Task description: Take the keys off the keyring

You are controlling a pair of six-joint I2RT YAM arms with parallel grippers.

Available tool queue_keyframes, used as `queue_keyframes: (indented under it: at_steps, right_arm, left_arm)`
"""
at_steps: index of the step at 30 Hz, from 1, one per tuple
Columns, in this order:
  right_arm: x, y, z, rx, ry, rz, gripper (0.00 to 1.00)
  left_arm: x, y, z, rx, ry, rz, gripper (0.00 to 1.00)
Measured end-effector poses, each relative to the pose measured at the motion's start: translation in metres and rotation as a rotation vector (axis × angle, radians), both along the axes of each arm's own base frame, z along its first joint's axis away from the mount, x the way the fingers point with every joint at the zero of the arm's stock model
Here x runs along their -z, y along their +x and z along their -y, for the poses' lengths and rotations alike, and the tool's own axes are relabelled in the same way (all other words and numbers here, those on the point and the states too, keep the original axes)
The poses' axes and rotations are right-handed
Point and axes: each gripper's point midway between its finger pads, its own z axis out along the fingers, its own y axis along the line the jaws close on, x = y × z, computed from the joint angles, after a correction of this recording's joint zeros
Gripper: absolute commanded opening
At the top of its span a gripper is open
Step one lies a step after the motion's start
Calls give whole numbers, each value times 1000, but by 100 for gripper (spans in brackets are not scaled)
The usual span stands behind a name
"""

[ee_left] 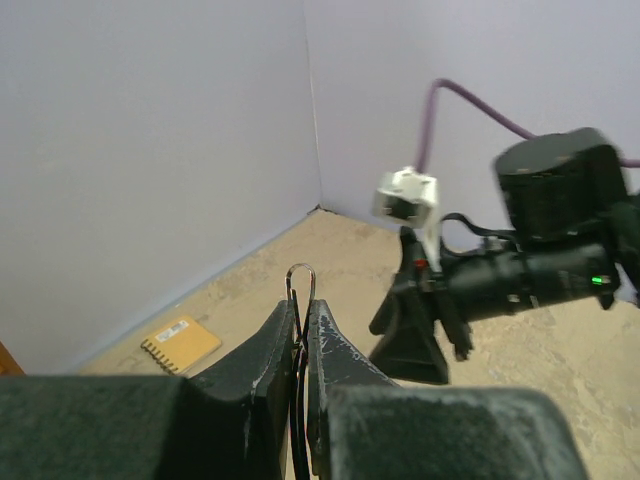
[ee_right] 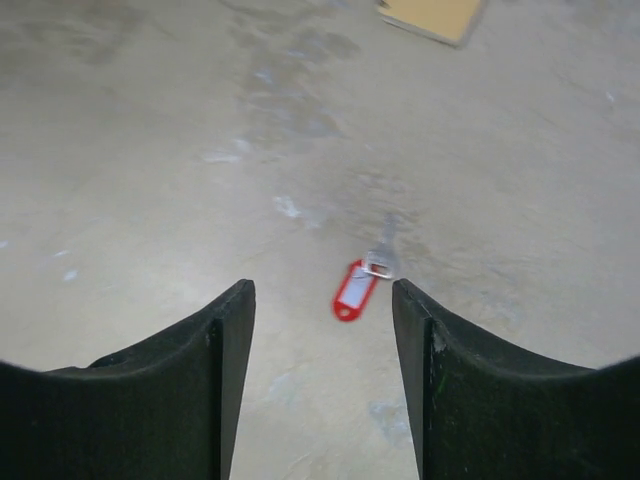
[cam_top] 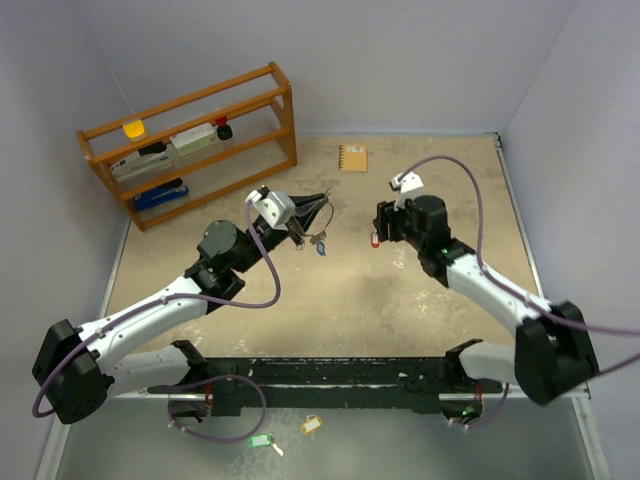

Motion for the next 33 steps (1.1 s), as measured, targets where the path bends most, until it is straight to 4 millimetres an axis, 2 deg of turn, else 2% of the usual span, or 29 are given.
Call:
queue_keyframes:
  at_steps: [3, 7, 14, 17, 20, 23, 27, 33]
  right_arm:
    - [-20, -32, -12, -129, 99, 97, 59]
    - [-34, -66, -25, -257, 188, 188, 59]
    - [-50, -95, -44, -390, 275, 290, 58]
    - [-54, -105, -61, -458, 285, 307, 57]
    - [-49, -116, -82, -528, 272, 299, 57]
    - [-41, -120, -98, -577, 256, 279, 56]
    - [-38, -112, -104, -578, 235, 279, 56]
    - [-60, -100, -108, -567, 236, 341, 56]
  left_arm:
    - [-3, 1, 2, 4, -27, -3, 0]
    - [-8, 4, 2, -4, -73, -11, 0]
    - [-22, 4, 5, 20, -164, -12, 0]
    - [-21, 2, 9, 43, -177, -21, 0]
    - [-20, 1, 10, 54, -181, -32, 0]
    - [-21, 1, 11, 58, -185, -34, 0]
    - [-20, 1, 11, 59, -184, -35, 0]
    - [-23, -1, 9, 61, -191, -35, 0]
